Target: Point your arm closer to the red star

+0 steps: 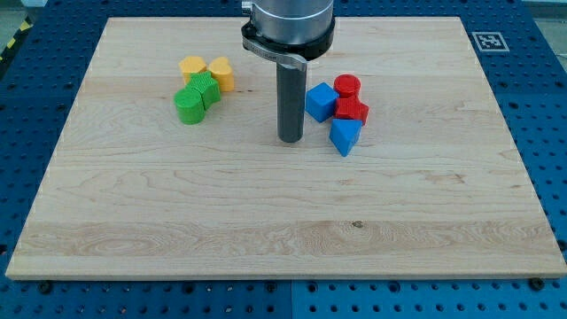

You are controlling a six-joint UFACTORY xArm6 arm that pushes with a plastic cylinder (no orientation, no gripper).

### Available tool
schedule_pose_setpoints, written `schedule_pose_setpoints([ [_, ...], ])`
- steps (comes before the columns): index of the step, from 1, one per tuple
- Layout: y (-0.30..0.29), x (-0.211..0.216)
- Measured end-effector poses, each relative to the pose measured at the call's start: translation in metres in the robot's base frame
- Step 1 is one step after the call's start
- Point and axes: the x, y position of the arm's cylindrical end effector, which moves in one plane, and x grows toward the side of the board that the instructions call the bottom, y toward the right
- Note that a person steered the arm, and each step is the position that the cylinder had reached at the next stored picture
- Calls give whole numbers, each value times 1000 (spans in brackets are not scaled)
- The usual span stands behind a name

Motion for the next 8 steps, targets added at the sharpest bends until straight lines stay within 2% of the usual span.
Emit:
schedule_pose_setpoints([
  [2,20,14],
  [4,160,58],
  [5,205,72],
  [7,202,15],
  [8,201,14],
])
